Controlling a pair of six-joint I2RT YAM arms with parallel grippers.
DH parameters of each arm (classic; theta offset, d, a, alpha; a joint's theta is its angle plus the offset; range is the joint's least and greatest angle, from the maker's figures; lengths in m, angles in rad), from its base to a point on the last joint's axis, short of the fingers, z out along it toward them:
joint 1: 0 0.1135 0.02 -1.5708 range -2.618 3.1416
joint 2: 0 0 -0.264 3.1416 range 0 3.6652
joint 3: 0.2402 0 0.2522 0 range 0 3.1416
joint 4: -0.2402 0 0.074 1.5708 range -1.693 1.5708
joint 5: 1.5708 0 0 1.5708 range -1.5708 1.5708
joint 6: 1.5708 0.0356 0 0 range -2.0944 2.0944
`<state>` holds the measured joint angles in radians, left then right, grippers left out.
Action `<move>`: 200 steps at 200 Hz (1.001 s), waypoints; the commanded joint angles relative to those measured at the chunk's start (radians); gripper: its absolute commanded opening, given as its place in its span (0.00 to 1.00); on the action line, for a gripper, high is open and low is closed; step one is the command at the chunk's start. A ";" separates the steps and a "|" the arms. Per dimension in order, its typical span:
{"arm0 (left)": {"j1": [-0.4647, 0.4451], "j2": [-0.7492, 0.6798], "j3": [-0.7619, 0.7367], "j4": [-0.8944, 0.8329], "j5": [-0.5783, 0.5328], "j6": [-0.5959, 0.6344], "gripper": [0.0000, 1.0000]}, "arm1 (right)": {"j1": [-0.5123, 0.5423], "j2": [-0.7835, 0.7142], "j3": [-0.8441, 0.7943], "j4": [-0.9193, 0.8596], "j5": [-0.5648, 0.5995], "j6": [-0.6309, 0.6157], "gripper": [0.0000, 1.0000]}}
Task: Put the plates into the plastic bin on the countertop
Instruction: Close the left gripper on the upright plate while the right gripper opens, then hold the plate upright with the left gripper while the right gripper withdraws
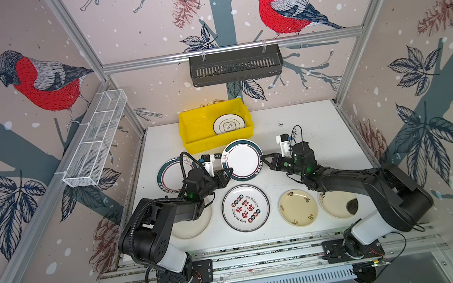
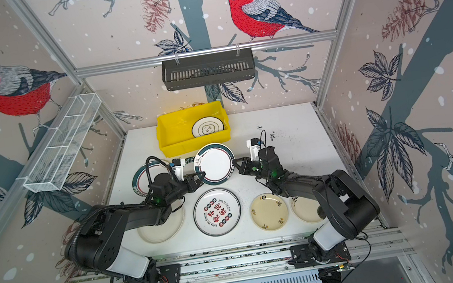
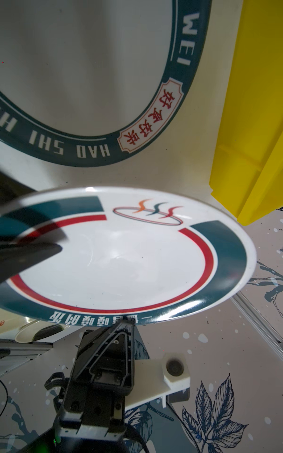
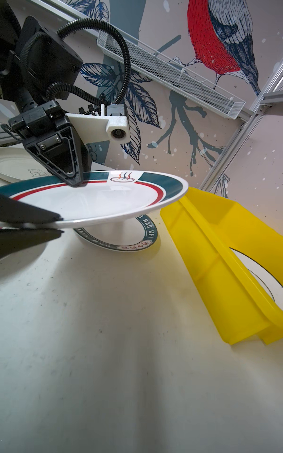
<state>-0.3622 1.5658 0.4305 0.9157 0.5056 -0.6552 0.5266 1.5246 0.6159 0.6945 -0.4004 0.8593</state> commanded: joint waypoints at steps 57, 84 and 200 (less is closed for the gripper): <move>-0.001 0.004 0.005 0.065 0.024 -0.013 0.04 | 0.007 0.017 0.016 0.072 -0.020 -0.014 0.11; -0.001 0.006 0.006 0.062 0.022 -0.008 0.00 | 0.009 0.016 0.019 0.063 -0.015 -0.027 0.53; -0.001 0.015 0.011 0.051 0.015 0.006 0.00 | 0.009 -0.225 0.076 -0.366 0.374 -0.306 0.85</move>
<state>-0.3630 1.5852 0.4366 0.9237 0.5194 -0.6548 0.5350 1.3514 0.6861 0.4278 -0.1722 0.6369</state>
